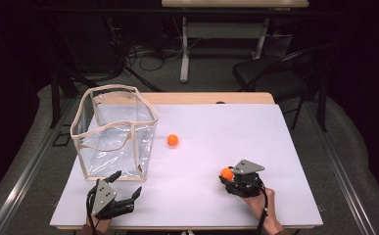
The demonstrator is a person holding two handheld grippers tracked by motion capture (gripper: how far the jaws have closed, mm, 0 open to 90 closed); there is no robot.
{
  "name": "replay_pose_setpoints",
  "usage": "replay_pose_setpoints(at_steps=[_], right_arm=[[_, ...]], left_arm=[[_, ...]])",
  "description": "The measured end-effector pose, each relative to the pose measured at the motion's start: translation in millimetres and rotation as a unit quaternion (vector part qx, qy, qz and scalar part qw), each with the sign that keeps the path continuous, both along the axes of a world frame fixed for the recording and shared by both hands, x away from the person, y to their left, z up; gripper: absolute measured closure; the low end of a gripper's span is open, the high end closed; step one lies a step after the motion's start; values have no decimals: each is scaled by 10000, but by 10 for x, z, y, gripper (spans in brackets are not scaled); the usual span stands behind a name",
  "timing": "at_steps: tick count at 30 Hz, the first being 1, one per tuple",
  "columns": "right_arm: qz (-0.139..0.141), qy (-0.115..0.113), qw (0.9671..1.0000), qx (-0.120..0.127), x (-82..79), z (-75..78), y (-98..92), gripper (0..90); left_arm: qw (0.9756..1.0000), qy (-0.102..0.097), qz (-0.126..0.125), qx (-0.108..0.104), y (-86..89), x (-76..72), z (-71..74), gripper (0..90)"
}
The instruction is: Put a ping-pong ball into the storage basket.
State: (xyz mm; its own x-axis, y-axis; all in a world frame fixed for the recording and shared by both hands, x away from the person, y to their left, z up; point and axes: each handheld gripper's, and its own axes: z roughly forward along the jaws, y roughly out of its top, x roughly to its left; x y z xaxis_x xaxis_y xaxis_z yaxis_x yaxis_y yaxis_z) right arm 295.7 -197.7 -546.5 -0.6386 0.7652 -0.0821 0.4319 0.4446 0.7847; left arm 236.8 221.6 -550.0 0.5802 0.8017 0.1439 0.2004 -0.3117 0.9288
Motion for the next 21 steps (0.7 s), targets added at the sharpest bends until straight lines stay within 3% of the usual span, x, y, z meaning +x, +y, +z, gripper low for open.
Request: replay_pose_setpoints(at_steps=[21], right_arm=[[-41,-34,9999,130,52,81,-14,505]], left_arm=[[10000,71,-7,19,-24,32,-35,159]])
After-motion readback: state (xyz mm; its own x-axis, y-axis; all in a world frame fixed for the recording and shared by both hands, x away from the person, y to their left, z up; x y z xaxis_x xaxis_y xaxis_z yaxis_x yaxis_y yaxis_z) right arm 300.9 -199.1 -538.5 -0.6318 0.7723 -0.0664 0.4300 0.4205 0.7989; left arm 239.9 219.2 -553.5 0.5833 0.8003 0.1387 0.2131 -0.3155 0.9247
